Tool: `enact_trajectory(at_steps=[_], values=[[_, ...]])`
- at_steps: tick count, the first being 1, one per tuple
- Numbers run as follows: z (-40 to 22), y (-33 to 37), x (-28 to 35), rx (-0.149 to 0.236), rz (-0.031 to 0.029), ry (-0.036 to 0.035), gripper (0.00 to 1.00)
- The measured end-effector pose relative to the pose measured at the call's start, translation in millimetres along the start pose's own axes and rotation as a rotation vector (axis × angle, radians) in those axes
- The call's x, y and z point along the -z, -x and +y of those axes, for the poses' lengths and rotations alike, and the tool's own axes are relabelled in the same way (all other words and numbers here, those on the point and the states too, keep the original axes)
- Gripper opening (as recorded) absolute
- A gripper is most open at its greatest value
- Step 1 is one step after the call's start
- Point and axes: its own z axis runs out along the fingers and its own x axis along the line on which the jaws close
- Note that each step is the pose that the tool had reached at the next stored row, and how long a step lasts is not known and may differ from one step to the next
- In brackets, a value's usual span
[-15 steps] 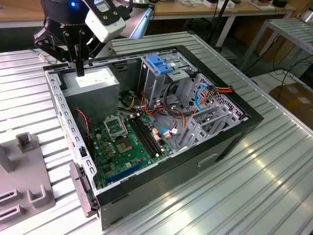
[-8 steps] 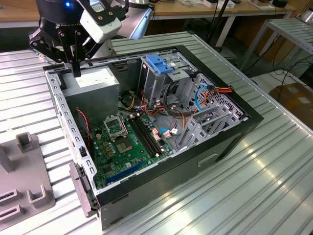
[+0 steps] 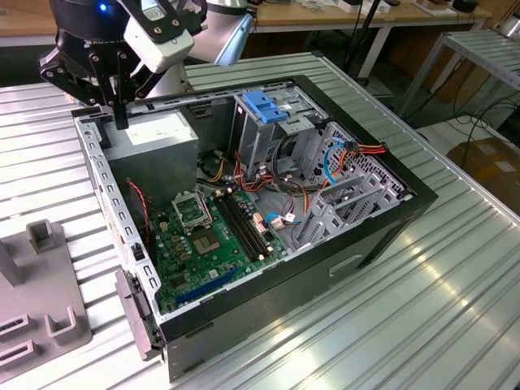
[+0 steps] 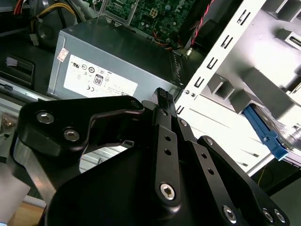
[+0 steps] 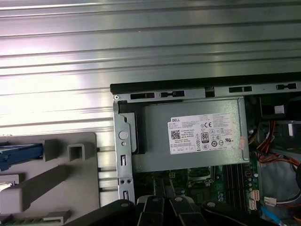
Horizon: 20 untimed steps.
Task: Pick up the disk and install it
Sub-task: 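Reach for the disk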
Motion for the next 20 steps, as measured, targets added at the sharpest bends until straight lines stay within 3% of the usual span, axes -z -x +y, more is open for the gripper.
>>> enact_trajectory(at_steps=[20], values=[[-1.4,-18.2,0.5,0.000,0.0001,0.0000,0.10]])
